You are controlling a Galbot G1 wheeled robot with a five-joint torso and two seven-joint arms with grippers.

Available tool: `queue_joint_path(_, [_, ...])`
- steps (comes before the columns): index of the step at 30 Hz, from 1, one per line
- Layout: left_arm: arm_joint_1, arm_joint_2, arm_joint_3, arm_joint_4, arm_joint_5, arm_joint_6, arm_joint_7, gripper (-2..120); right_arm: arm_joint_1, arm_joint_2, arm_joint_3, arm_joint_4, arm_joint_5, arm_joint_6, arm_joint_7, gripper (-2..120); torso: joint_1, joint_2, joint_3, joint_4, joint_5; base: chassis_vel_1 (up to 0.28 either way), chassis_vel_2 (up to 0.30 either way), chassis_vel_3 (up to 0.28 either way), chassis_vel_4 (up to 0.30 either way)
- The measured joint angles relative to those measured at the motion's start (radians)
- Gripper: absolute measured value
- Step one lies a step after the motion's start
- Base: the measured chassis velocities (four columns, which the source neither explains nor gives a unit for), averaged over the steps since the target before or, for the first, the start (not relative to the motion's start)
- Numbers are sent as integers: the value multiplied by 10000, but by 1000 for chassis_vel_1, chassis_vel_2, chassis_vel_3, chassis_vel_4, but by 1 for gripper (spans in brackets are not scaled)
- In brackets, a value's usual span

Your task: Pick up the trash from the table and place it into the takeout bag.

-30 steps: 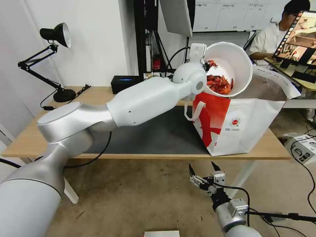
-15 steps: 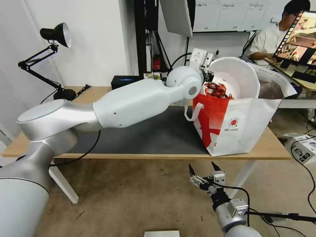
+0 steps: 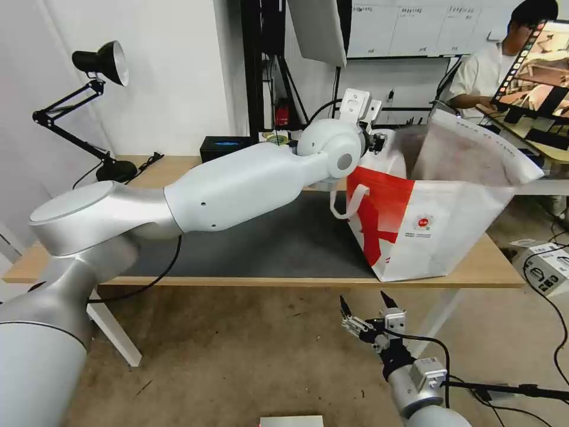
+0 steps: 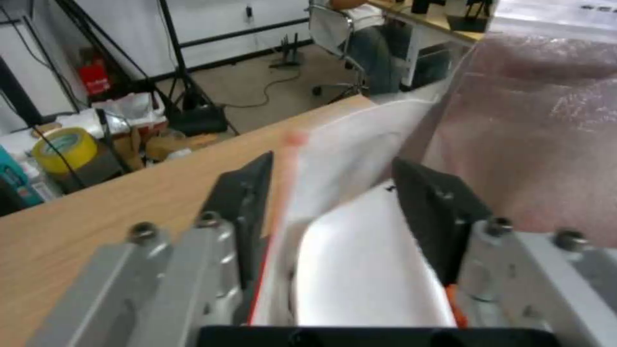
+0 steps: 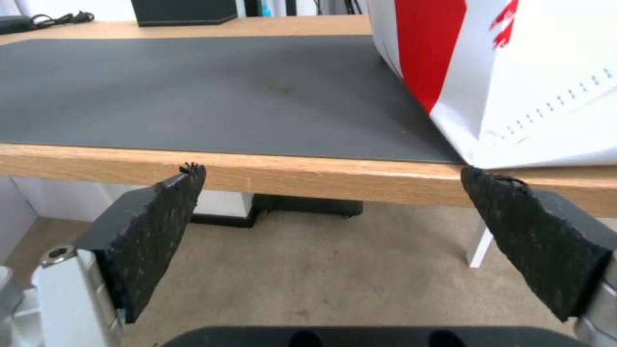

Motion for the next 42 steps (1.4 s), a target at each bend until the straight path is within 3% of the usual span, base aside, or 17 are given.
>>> queue_joint_path(1, [0,0,0,0,0,0,0,61,0,0,0,0,0,0,0,100,0,0,0,0,0,0,0,0,0])
queue_joint_path(2, [86,14,-60,-4,-5,-7,-46,76,0,0,0,0,0,0,0,100,0,0,-1,-1,2,0,0,0,0])
queue_joint_path(3, [118,36,-93,-28,0,-36,-60,81,0,0,0,0,0,0,-1,100,0,0,0,-1,2,0,0,0,0])
queue_joint_path(8, [234,177,-195,-116,130,-347,-80,92,0,0,0,0,0,0,0,100,0,0,-1,-1,2,0,0,0,0])
queue_joint_path(10, [414,421,-344,-299,269,-816,-82,99,0,0,0,0,0,0,0,100,0,0,0,-1,1,0,0,0,0])
queue_joint_path(14, [569,656,-447,-499,471,-1288,1,100,0,0,0,0,0,0,0,100,0,0,0,-1,1,0,0,0,0])
queue_joint_path(21, [1411,2297,-1069,-1859,1144,-2374,966,100,0,0,0,0,0,0,0,100,0,0,-1,1,-2,0,0,0,0])
queue_joint_path(22, [1411,2297,-1069,-1859,1144,-2374,966,100,0,0,0,0,0,0,0,100,0,0,-1,1,-2,0,0,0,0])
queue_joint_path(24, [1944,3006,-1398,-2396,1364,-2560,1233,100,-1,0,0,0,0,0,1,100,0,1,-1,-2,-1,0,0,0,0])
queue_joint_path(25, [1944,3006,-1398,-2396,1364,-2560,1233,100,-1,0,0,0,0,0,1,100,0,1,-1,-2,-1,0,0,0,0])
queue_joint_path(26, [2377,3587,-1639,-2753,1552,-2705,1502,100,0,0,0,0,0,0,1,100,0,0,-1,-2,-2,0,0,0,0])
queue_joint_path(27, [2377,3587,-1639,-2753,1552,-2705,1502,100,0,0,0,0,0,0,1,100,0,0,-1,-2,-2,0,0,0,0])
queue_joint_path(29, [3268,4438,-2182,-3273,1917,-2850,1774,100,0,0,0,0,0,0,-1,100,0,0,-1,5,-5,0,0,0,0])
queue_joint_path(33, [4009,4905,-2692,-3608,2165,-2899,1859,100,0,0,0,0,1,0,-1,100,0,-1,-2,2,-4,0,0,0,0])
queue_joint_path(35, [5338,5573,-3696,-4107,2609,-2992,2106,100,0,0,1,0,0,0,2,100,0,-1,0,0,-7,0,0,0,0])
queue_joint_path(39, [6195,6146,-4342,-4369,3062,-3236,2463,100,0,1,1,-1,0,0,2,100,-1,-1,-1,1,1,0,0,0,0])
queue_joint_path(42, [7582,6726,-5373,-4676,3503,-3520,2904,100,0,0,0,-1,0,0,0,100,-1,-1,-1,-1,1,0,0,0,0])
